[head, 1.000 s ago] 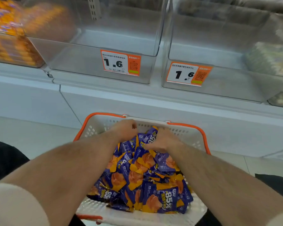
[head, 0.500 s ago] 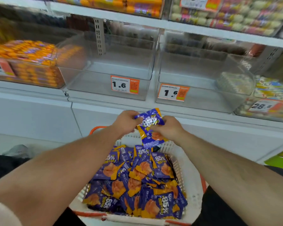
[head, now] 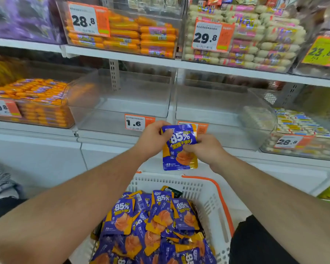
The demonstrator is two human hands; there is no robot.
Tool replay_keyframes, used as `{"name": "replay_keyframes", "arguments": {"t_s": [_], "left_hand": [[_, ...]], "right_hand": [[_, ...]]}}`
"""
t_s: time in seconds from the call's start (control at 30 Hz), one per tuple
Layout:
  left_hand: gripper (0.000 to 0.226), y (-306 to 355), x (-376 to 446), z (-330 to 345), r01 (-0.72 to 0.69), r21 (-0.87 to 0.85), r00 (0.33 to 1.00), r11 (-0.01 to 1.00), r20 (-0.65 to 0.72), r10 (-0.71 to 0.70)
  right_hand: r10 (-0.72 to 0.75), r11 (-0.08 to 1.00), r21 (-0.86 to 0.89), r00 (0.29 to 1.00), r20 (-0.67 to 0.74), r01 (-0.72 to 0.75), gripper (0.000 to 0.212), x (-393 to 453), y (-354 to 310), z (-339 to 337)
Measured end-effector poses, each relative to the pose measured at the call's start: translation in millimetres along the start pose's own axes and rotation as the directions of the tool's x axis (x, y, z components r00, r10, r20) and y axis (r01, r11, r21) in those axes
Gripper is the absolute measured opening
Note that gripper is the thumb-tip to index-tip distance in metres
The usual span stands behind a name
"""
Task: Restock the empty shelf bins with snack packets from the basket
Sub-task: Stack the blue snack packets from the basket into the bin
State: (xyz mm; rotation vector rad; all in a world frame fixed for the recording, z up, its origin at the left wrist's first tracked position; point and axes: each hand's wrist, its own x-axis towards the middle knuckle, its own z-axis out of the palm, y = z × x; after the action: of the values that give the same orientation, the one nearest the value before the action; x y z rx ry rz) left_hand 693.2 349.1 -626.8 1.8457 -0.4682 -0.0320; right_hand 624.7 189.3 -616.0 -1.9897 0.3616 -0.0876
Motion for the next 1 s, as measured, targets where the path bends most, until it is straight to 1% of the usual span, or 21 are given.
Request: {"name": "replay_keyframes", "arguments": {"t_s": [0.17, 0.23, 0.3, 0.37, 0.43, 0.5, 0.57, 0.6, 0.63, 0.67, 0.73, 0.77, 0.83, 0.9, 0.97, 1.0], "left_hand": [[0.007, 15, 33, 8, 0.002, -0.02, 0.999, 1.0, -0.039, -0.003], [0.01, 20, 47, 9, 0.001, -0.005, 1.0, 1.0, -0.018, -0.001], [0.013, 27, 61, 7, -0.03, 0.061, 0.999, 0.998, -0.01, 0.031], [0.018, 31, 77, 2, -0.09, 0.155, 0.993, 0.984, -0.058, 0.1], [0.018, 32, 98, -5, -0.106, 0.207, 0.978, 0.973, -0.154, 0.139], [0.019, 27, 122, -13, -0.069, 0.279, 0.967, 0.958, -0.217, 0.133], [0.026, 21, 146, -18, 0.005, 0.352, 0.977, 0.936, -0.201, 0.07], [0.03, 20, 156, -18, 0.052, 0.348, 0.984, 0.936, -0.18, 0.012], [0.033, 17, 166, -17, 0.104, 0.298, 0.987, 0.949, -0.148, -0.061], [0.034, 16, 174, -14, 0.151, 0.205, 0.986, 0.967, -0.103, -0.132], [0.036, 16, 189, -7, 0.205, 0.032, 0.978, 0.978, -0.05, -0.203], [0.036, 16, 196, -4, 0.203, 0.002, 0.978, 0.979, -0.053, -0.203], [0.031, 12, 205, -1, 0.195, -0.013, 0.975, 0.981, -0.105, -0.195], [0.019, 5, 207, 3, 0.194, -0.081, 0.968, 0.978, -0.147, -0.204], [0.006, -2, 204, 8, 0.19, -0.202, 0.96, 0.961, -0.168, -0.225], [0.004, -5, 204, 10, 0.185, -0.246, 0.957, 0.951, -0.177, -0.232]], "right_hand": [[0.092, 0.99, 0.105, 0.994, 0.065, -0.098, 0.007, 14, -17, -18], [0.134, 0.977, 0.153, 0.987, 0.086, -0.146, 0.003, 23, -22, -25], [0.17, 0.963, 0.193, 0.979, 0.111, -0.189, 0.003, 30, -27, -32], [0.192, 0.949, 0.23, 0.975, 0.112, -0.214, 0.012, 40, -31, -41], [0.218, 0.938, 0.259, 0.972, 0.084, -0.232, 0.023, 57, -36, -51], [0.249, 0.929, 0.274, 0.968, 0.04, -0.25, 0.029, 78, -40, -60], [0.28, 0.913, 0.305, 0.96, 0.013, -0.27, 0.032, 100, -41, -68], [0.288, 0.906, 0.323, 0.958, 0.002, -0.273, 0.034, 111, -41, -72], [0.295, 0.904, 0.329, 0.955, -0.016, -0.274, 0.035, 120, -42, -75], [0.297, 0.907, 0.324, 0.954, -0.035, -0.27, 0.035, 130, -43, -77], [0.287, 0.925, 0.284, 0.954, -0.087, -0.252, 0.034, 151, -47, -81], [0.278, 0.937, 0.253, 0.953, -0.124, -0.24, 0.033, 160, -50, -82], [0.251, 0.957, 0.195, 0.948, -0.194, -0.213, 0.031, 184, -51, -82], [0.232, 0.968, 0.146, 0.943, -0.238, -0.202, 0.027, 206, -52, -76], [0.241, 0.967, 0.144, 0.941, -0.236, -0.212, 0.02, 226, -50, -68], [0.253, 0.961, 0.169, 0.944, -0.214, -0.219, 0.018, 235, -49, -63]]}}
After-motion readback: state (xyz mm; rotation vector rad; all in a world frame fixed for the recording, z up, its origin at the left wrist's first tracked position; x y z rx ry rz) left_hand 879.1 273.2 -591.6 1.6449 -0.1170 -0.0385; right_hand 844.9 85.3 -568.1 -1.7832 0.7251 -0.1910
